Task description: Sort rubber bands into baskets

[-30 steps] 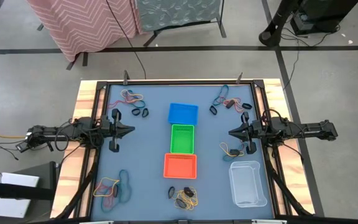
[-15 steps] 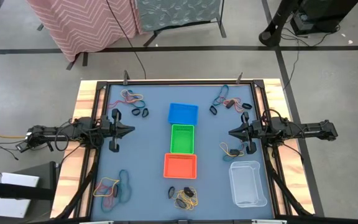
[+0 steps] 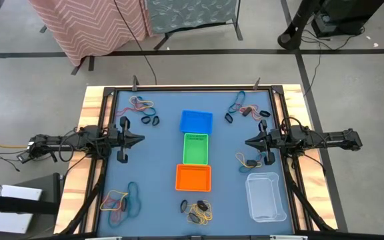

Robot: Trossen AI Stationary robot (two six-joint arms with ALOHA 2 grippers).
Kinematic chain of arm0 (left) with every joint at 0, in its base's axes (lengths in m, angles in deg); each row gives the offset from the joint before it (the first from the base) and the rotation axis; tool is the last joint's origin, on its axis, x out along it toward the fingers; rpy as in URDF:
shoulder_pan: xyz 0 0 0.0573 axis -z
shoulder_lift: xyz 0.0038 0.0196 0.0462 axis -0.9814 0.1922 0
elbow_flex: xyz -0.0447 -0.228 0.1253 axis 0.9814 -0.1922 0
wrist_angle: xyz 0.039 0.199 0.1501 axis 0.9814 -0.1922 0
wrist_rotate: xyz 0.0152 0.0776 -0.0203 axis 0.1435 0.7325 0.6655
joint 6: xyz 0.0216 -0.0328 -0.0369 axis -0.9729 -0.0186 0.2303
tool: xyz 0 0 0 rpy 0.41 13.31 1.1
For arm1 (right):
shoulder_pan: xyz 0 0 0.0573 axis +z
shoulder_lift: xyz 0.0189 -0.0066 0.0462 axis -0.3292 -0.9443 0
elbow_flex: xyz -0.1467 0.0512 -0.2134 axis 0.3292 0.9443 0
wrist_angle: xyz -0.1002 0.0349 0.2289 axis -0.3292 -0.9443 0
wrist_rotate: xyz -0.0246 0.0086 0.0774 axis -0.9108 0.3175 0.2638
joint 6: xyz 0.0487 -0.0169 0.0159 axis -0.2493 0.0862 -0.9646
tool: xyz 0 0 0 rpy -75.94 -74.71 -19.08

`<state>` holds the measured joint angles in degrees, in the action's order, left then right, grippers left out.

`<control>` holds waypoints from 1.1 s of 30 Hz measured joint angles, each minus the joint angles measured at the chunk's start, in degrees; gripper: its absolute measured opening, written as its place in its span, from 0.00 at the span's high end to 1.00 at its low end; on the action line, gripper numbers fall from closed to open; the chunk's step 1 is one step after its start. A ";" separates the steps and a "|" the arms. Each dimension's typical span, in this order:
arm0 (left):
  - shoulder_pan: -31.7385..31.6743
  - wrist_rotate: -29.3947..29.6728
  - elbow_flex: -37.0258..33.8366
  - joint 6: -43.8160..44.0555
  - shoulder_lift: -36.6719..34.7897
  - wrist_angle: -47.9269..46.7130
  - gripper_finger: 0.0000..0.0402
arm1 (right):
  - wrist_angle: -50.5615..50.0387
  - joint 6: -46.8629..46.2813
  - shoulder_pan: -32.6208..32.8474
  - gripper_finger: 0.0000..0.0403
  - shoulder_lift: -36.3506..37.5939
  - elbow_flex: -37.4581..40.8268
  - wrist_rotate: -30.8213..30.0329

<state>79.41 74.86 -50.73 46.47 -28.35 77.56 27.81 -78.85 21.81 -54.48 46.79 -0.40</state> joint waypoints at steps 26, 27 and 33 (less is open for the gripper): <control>0.02 -0.43 0.00 14.35 0.00 14.09 0.99 | 0.01 0.00 0.00 0.91 0.00 0.00 0.02; 0.00 -0.44 0.00 17.51 0.00 16.89 0.99 | 0.00 0.00 0.00 0.91 0.01 0.00 0.01; 0.02 5.82 0.02 24.33 -0.02 31.53 0.99 | 0.02 0.00 0.00 0.91 0.00 0.01 0.00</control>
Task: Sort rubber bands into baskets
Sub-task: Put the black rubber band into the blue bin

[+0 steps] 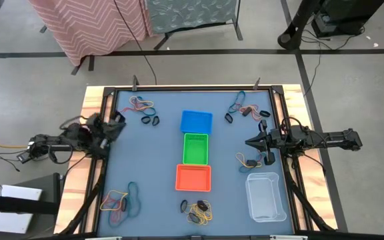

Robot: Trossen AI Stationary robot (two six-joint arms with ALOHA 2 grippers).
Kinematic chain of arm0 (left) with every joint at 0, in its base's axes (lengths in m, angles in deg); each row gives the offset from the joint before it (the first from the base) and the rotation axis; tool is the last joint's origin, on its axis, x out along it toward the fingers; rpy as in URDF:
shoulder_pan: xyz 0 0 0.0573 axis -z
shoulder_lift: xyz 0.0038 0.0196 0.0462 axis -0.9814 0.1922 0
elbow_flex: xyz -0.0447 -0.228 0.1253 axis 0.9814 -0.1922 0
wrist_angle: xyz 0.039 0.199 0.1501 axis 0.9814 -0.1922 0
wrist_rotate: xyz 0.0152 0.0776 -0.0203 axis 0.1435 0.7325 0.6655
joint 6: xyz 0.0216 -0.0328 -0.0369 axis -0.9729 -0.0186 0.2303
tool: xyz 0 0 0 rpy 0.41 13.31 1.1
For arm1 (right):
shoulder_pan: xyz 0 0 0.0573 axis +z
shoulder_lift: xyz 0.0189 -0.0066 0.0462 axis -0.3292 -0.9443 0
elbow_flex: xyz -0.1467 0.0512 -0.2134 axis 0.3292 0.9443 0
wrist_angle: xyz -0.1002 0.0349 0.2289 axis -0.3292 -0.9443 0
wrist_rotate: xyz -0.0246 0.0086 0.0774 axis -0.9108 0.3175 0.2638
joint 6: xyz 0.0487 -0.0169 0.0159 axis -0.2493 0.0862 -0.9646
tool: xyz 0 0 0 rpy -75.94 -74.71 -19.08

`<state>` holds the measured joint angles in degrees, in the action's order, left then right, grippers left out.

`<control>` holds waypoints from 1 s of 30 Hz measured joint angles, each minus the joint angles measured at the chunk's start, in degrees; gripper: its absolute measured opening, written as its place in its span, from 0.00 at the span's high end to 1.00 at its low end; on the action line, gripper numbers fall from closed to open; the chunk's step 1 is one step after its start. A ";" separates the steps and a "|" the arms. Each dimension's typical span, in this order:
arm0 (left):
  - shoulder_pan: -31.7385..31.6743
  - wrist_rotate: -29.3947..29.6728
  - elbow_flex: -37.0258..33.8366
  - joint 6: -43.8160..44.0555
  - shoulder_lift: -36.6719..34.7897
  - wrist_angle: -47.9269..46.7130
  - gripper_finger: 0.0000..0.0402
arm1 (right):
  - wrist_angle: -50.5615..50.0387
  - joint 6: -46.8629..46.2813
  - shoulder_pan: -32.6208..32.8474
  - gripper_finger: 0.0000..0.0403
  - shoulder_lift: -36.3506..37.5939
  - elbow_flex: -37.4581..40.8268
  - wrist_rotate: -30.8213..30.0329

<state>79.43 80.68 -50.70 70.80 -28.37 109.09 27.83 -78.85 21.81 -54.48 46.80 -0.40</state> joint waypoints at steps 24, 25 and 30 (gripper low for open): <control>-29.01 -16.16 42.14 14.45 67.95 -65.40 0.52 | 0.17 0.00 0.00 0.91 0.02 -0.01 0.00; -30.33 -17.91 43.63 14.20 71.17 -65.07 0.51 | 0.15 0.00 0.00 0.91 0.01 -0.01 0.00; -33.68 -18.72 51.04 11.62 84.74 -69.67 0.51 | 0.19 0.00 0.00 0.91 0.01 -0.01 0.00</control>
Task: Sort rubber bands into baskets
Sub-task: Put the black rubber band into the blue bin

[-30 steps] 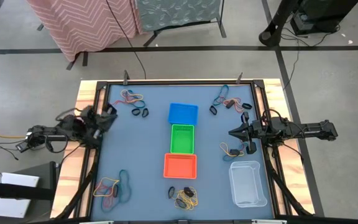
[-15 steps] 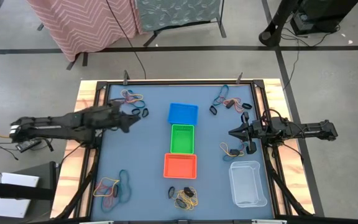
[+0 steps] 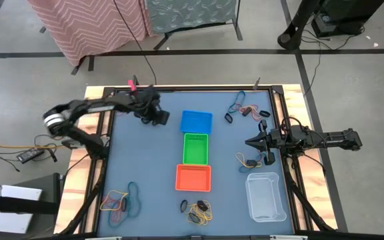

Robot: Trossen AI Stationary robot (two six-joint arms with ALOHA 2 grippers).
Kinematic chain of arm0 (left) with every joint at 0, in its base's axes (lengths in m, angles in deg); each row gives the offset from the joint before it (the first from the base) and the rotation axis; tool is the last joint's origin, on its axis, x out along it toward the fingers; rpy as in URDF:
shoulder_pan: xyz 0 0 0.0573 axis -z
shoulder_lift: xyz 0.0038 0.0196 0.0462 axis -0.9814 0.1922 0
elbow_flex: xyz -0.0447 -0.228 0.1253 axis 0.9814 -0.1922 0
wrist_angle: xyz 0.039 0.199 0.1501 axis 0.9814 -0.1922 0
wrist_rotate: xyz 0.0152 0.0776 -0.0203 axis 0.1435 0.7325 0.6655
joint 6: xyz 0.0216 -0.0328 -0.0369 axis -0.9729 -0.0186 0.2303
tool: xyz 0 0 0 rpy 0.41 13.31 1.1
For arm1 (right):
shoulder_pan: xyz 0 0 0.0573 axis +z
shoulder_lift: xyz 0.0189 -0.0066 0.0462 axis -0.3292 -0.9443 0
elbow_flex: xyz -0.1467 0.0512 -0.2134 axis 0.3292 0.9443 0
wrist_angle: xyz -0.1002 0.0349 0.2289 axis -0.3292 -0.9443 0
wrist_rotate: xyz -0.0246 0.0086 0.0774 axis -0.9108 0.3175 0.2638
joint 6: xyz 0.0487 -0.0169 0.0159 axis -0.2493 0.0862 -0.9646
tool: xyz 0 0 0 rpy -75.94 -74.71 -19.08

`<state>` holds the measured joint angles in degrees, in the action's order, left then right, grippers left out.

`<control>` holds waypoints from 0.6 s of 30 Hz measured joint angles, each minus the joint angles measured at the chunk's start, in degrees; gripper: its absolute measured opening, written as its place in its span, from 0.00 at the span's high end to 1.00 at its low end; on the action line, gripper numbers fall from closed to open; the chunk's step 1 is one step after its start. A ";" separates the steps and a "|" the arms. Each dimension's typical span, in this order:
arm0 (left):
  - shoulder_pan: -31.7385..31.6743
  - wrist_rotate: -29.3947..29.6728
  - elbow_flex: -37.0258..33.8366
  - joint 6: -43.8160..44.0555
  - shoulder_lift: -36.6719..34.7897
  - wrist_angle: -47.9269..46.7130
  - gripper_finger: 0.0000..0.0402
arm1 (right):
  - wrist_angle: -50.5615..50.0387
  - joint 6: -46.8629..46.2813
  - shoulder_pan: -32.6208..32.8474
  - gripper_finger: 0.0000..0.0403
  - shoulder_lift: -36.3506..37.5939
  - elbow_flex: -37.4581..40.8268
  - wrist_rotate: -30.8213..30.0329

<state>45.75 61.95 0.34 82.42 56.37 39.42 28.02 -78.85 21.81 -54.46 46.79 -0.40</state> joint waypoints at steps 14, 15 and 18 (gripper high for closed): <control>1.03 12.26 4.47 -2.20 9.52 -5.63 0.51 | -0.01 0.00 0.00 0.91 -0.01 0.00 0.00; 1.03 12.97 4.47 -2.20 9.46 -5.47 0.51 | -0.01 0.00 0.00 0.91 -0.01 0.00 0.00; 1.03 13.69 4.47 -2.18 9.60 -4.93 0.51 | -0.01 0.00 0.00 0.91 0.00 0.01 0.00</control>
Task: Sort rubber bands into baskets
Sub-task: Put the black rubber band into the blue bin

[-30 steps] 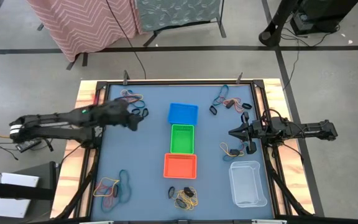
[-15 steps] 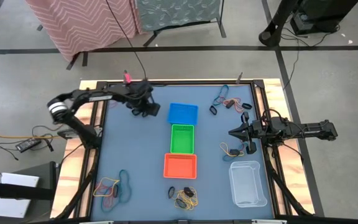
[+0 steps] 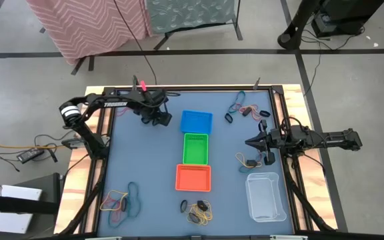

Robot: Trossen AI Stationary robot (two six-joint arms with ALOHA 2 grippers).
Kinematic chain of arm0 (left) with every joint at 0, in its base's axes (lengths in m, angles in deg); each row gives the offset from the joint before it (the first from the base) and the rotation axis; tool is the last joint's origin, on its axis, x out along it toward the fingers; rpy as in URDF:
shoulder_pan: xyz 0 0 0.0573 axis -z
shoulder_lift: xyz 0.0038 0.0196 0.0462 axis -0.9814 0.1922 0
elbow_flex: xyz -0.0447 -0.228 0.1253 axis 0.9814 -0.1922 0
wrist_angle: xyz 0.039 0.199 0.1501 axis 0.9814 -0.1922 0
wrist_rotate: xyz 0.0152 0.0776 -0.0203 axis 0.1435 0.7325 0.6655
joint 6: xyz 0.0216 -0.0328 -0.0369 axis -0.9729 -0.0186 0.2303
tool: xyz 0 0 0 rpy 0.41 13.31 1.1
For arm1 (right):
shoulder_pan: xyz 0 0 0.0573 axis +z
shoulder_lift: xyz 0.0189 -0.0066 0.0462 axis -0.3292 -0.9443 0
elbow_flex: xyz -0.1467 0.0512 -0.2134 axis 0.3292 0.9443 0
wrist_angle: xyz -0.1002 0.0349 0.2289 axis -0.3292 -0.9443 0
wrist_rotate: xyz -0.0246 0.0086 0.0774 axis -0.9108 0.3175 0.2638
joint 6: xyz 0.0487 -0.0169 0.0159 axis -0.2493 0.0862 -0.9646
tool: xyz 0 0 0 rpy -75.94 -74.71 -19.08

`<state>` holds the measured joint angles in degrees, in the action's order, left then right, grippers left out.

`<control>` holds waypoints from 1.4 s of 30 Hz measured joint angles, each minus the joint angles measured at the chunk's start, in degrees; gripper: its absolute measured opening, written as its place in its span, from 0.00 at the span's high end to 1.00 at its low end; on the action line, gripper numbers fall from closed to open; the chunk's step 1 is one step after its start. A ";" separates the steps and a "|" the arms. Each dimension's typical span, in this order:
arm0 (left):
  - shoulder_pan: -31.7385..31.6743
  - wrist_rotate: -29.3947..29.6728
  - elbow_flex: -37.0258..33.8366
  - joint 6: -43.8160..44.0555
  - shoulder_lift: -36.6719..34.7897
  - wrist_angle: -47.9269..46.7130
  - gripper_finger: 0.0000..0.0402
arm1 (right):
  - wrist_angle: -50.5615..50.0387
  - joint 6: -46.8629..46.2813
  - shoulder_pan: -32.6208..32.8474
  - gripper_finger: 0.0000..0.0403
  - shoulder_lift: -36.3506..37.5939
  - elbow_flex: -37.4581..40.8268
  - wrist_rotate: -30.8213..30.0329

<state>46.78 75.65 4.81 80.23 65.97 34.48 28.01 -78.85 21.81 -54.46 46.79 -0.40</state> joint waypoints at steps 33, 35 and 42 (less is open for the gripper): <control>10.05 -0.68 11.35 -8.47 -1.15 12.96 0.99 | 0.02 0.00 0.00 0.91 0.01 -0.01 0.00; 12.36 -1.19 13.24 -10.98 0.03 14.29 0.99 | 0.02 0.00 0.00 0.91 0.01 -0.01 0.02; 16.66 -4.39 14.45 -13.29 5.39 16.67 0.92 | 0.01 0.00 0.00 0.91 0.00 -0.01 -0.02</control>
<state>63.44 71.25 19.26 66.95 71.36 51.15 28.02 -78.85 21.81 -54.46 46.79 -0.42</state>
